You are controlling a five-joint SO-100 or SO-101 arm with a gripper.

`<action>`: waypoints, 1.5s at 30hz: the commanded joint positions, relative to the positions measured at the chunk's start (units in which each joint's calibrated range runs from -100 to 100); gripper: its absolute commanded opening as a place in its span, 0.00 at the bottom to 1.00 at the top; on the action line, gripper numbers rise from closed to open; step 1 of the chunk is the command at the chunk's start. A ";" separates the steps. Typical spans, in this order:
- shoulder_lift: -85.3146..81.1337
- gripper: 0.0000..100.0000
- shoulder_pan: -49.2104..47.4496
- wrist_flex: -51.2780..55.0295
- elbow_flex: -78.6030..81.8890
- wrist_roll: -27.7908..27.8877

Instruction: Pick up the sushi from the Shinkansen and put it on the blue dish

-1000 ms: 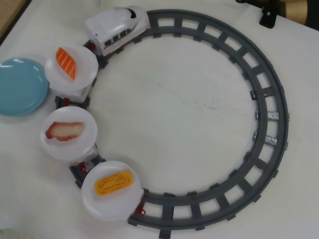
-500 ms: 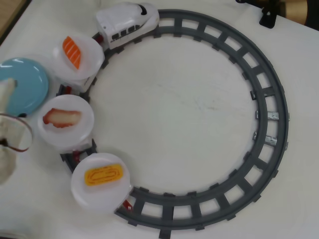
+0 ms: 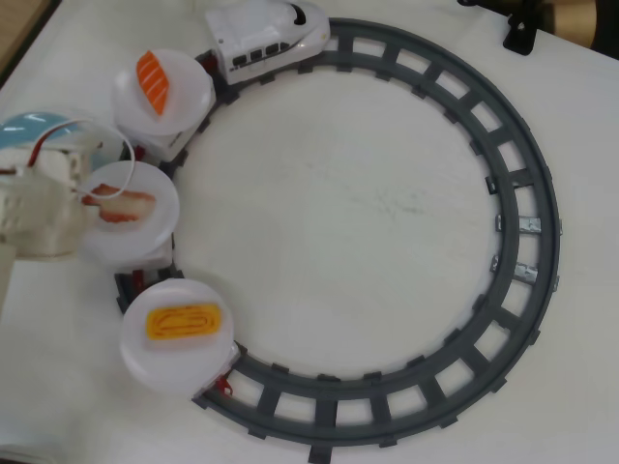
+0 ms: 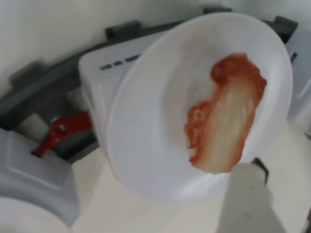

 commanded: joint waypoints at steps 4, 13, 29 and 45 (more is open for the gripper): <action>11.36 0.27 0.62 0.32 -12.64 -0.17; 15.51 0.24 0.53 0.41 -13.81 -0.23; 7.63 0.03 -3.16 13.40 -27.07 -1.90; 9.62 0.03 -28.25 15.53 -33.38 -1.90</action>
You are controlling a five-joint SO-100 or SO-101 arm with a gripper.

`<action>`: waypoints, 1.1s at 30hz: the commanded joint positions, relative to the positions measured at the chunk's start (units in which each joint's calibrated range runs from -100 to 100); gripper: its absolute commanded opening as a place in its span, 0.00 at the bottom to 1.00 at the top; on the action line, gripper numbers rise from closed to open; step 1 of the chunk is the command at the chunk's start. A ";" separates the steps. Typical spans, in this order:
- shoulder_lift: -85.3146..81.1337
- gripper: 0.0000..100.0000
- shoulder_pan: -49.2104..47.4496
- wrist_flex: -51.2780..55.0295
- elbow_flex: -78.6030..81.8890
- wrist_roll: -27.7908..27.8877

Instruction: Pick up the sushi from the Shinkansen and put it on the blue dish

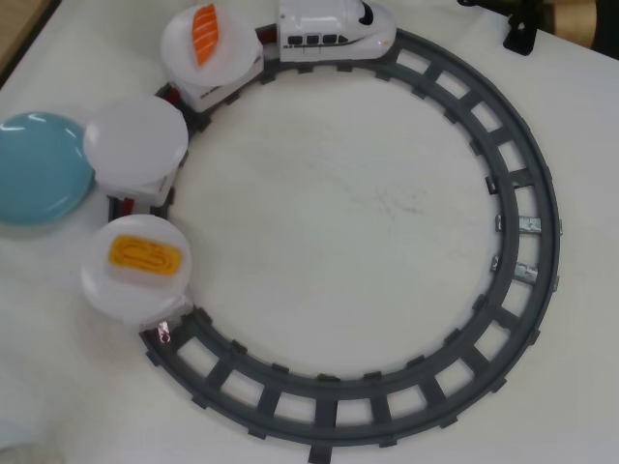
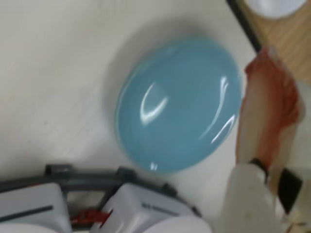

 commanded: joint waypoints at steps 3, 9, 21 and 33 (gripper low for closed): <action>8.09 0.03 2.15 -5.34 -2.92 -0.09; 18.87 0.03 5.41 -9.34 -6.88 0.18; 38.70 0.03 12.10 -9.42 -24.47 0.18; 43.17 0.04 10.87 -9.08 -26.18 0.18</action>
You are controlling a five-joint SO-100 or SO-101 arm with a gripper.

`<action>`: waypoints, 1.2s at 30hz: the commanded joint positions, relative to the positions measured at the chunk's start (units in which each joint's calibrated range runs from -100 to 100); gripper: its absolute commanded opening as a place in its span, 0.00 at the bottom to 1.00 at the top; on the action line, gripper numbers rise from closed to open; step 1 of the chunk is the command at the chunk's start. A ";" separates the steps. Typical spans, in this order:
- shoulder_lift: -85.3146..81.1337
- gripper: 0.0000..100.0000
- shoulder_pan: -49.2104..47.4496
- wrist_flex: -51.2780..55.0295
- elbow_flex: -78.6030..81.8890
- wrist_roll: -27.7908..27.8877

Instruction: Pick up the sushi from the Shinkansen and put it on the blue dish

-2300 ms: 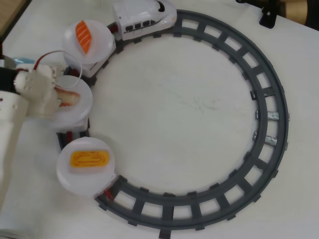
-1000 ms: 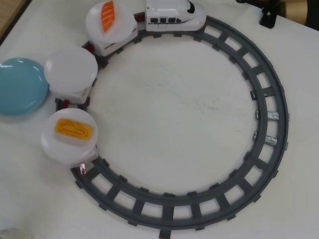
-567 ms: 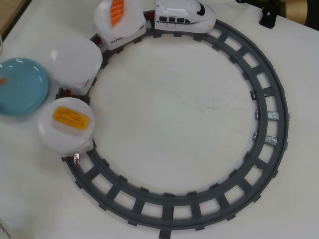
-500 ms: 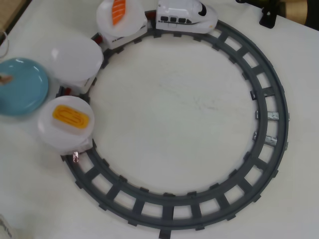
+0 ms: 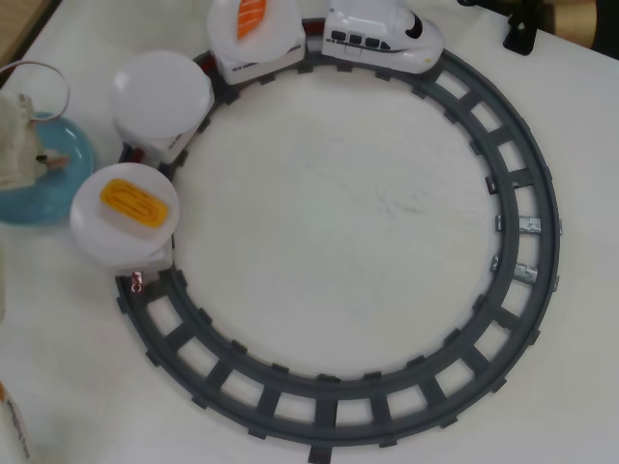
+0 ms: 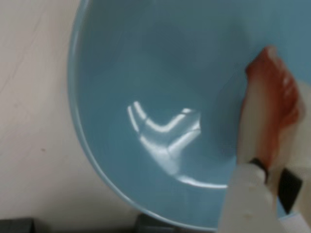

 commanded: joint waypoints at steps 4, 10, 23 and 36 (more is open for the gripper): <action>-0.52 0.04 -2.82 0.16 -2.39 0.07; -0.85 0.19 -5.29 1.35 -3.03 -0.19; -17.36 0.22 -5.55 4.16 -3.57 -0.29; -53.44 0.13 -13.74 0.33 19.61 -3.28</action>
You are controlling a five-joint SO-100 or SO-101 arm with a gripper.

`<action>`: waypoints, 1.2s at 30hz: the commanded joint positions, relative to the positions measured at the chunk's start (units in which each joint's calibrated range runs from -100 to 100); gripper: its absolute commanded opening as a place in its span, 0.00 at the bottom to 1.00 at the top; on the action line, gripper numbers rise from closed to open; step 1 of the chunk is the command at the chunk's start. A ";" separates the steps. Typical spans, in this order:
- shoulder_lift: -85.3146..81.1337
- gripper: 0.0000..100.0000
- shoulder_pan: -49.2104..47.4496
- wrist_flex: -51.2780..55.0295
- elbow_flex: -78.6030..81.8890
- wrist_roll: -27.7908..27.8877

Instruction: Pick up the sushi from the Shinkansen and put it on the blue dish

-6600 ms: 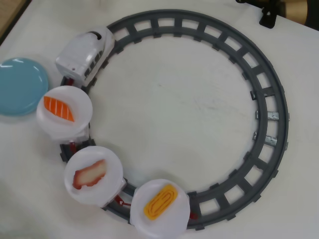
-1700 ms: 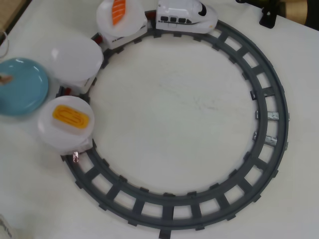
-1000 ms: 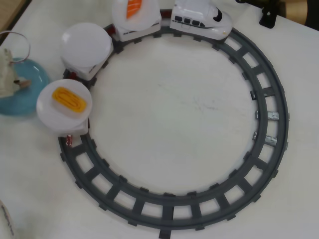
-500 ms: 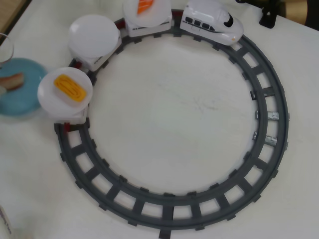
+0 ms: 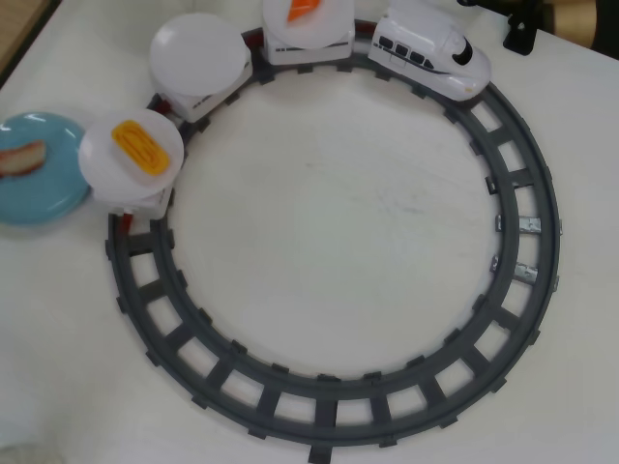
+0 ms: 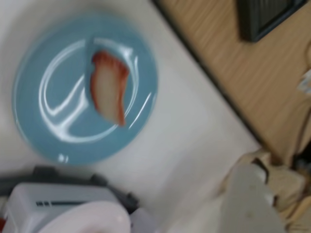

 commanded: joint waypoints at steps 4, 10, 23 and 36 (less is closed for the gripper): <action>-23.87 0.06 -3.91 -12.03 23.56 -3.35; -42.12 0.04 -4.53 -28.84 55.75 -3.61; -69.33 0.04 -11.31 -42.09 106.43 -3.24; -95.38 0.06 -14.48 -33.94 125.46 -3.45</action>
